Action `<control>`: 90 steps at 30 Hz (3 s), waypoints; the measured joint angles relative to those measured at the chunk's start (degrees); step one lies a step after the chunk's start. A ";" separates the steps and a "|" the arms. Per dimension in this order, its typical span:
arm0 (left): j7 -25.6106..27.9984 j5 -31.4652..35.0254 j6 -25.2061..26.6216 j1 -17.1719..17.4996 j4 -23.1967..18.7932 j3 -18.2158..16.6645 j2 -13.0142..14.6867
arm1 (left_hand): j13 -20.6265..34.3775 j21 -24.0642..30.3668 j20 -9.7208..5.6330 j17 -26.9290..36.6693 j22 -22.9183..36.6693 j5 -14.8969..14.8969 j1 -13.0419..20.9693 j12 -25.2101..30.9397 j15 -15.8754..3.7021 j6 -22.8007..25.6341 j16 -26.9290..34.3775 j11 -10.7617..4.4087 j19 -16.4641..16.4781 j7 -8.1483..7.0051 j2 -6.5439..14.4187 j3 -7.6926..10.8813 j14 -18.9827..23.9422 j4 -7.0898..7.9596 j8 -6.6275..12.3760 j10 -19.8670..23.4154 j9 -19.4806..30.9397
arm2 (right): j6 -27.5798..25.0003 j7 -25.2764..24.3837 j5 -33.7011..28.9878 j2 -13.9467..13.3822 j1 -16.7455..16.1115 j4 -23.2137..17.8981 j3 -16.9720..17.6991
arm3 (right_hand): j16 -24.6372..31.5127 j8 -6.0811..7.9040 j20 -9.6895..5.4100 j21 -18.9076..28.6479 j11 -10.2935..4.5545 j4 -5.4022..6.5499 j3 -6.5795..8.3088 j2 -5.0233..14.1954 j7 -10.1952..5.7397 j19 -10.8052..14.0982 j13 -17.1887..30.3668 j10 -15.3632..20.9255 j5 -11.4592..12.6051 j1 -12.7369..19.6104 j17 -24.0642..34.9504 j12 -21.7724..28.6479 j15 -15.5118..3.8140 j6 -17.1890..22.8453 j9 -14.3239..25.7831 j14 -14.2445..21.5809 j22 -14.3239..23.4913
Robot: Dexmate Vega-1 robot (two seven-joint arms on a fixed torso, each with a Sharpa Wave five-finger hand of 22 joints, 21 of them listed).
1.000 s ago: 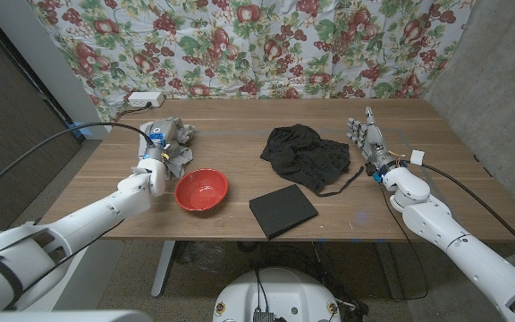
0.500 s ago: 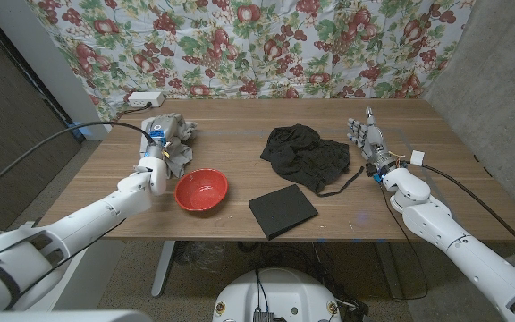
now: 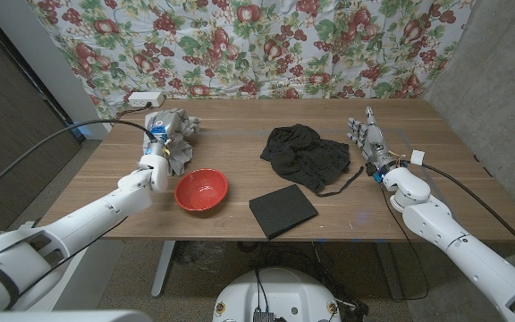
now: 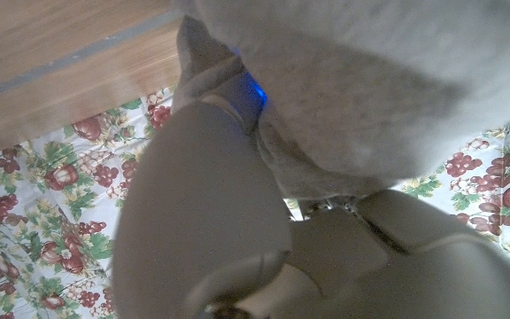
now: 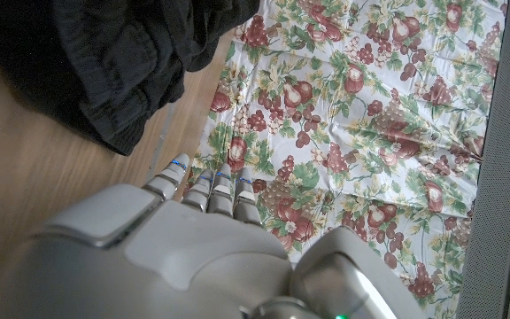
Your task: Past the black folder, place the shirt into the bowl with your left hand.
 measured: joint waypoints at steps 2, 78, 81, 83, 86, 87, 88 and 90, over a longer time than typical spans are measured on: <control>0.07 0.08 -0.10 0.23 -0.55 -0.25 0.24 | 0.01 0.05 0.00 0.03 0.00 -0.01 0.00 0.00 0.00 0.23 0.00 0.09 0.00 0.21 0.00 0.00 0.00 0.00 0.00 0.09 -0.05 | -0.03 -0.01 -0.04 0.01 0.05 0.00 -0.01 | 0.00 0.00 0.00 0.00 0.00 0.00 0.00 0.00 0.00 0.00 0.00 0.00 0.00 0.00 0.00 0.00 0.00 0.00 0.00 0.00 0.00; 3.58 7.12 -9.37 7.72 -16.47 -8.15 4.60 | 4.69 1.62 0.00 4.54 0.12 -0.39 0.12 -0.42 0.31 3.27 0.08 -0.23 0.00 0.00 -0.37 1.90 0.33 -1.90 0.87 3.88 -3.29 | 1.31 -0.11 1.30 0.85 -1.73 -0.02 0.73 | 0.00 0.00 0.00 0.00 -0.17 -0.25 0.25 0.00 0.00 0.00 0.00 1.11 0.00 0.00 0.00 0.09 0.00 0.00 0.00 0.00 0.00; 3.60 7.35 -9.85 8.18 -17.02 -8.43 4.63 | 4.72 1.83 0.00 4.79 0.13 -0.44 0.04 -0.42 0.31 3.27 0.08 -0.23 0.00 0.00 -0.45 1.90 0.33 -1.90 0.87 3.88 -3.28 | 1.38 -0.14 1.32 0.75 -1.89 -0.13 0.80 | 0.00 0.00 0.00 0.00 -0.50 -0.25 0.25 0.00 0.31 0.00 0.26 4.04 0.00 0.00 0.00 1.37 -0.38 0.31 0.00 0.38 0.00; 3.64 7.49 -10.05 8.37 -17.25 -8.55 4.65 | 4.75 1.85 0.00 4.81 0.13 -0.44 -0.04 -0.43 0.31 3.27 0.08 -0.23 0.00 0.00 -0.52 1.90 0.33 -1.90 0.87 3.87 -3.28 | 1.41 -0.14 1.32 0.73 -1.95 -0.15 0.82 | 0.00 0.00 0.00 0.00 -0.43 -0.25 0.25 0.00 0.31 0.00 0.30 4.52 0.00 0.00 0.00 1.55 -0.43 0.31 0.00 0.44 0.00; 3.84 7.71 -10.50 8.72 -17.69 -8.83 4.66 | 4.79 1.97 0.00 4.85 0.13 -0.44 -0.24 -0.45 0.31 3.27 0.09 -0.23 0.00 0.00 -0.62 1.90 0.33 -1.90 0.87 3.87 -3.55 | 1.57 -0.16 1.33 0.72 -2.01 -0.19 0.87 | 0.00 0.00 0.00 0.00 -0.43 -0.25 0.25 0.00 0.30 0.00 0.30 4.52 0.00 0.00 0.00 1.55 -0.43 0.33 0.00 0.43 0.00; 3.84 7.71 -10.50 8.74 -17.71 -8.84 4.66 | 4.83 2.17 0.00 4.86 0.13 -0.44 -0.25 -0.45 0.31 3.27 0.73 -0.23 0.00 0.00 -0.62 1.90 0.33 -1.90 0.87 3.87 -3.56 | 1.57 -0.16 1.32 0.72 -2.01 -0.19 0.87 | 0.00 0.00 0.00 0.00 -0.43 -0.25 0.25 0.00 0.10 0.00 0.30 4.52 0.00 0.00 0.00 1.55 -0.43 0.52 0.00 0.43 0.00; 3.94 7.82 -10.65 8.85 -17.80 -8.94 4.66 | 4.84 2.23 0.00 4.86 0.13 -0.44 -0.40 -0.45 0.31 3.27 0.73 -0.23 0.00 0.00 -0.77 1.90 0.33 -1.90 0.87 3.87 -3.56 | 1.62 -0.18 1.32 0.69 -2.05 -0.23 0.88 | 0.00 0.00 0.00 0.00 -0.43 -0.24 0.25 0.00 0.09 0.00 0.30 4.52 0.00 0.00 0.00 1.55 -0.43 0.53 0.00 0.43 0.00; 4.41 7.96 -11.21 9.04 -17.99 -9.15 4.66 | 4.86 2.26 0.00 4.87 0.13 -0.44 -0.40 -0.47 0.31 3.27 0.74 -0.23 0.00 0.00 -0.77 1.90 0.33 -1.90 0.87 3.87 -3.55 | 1.65 -0.26 1.32 0.68 -2.10 -0.31 0.91 | 0.00 0.00 0.00 0.00 -0.39 -0.24 0.25 0.00 0.10 0.00 0.30 4.49 0.00 0.00 0.00 1.55 -0.43 0.53 0.00 0.43 0.00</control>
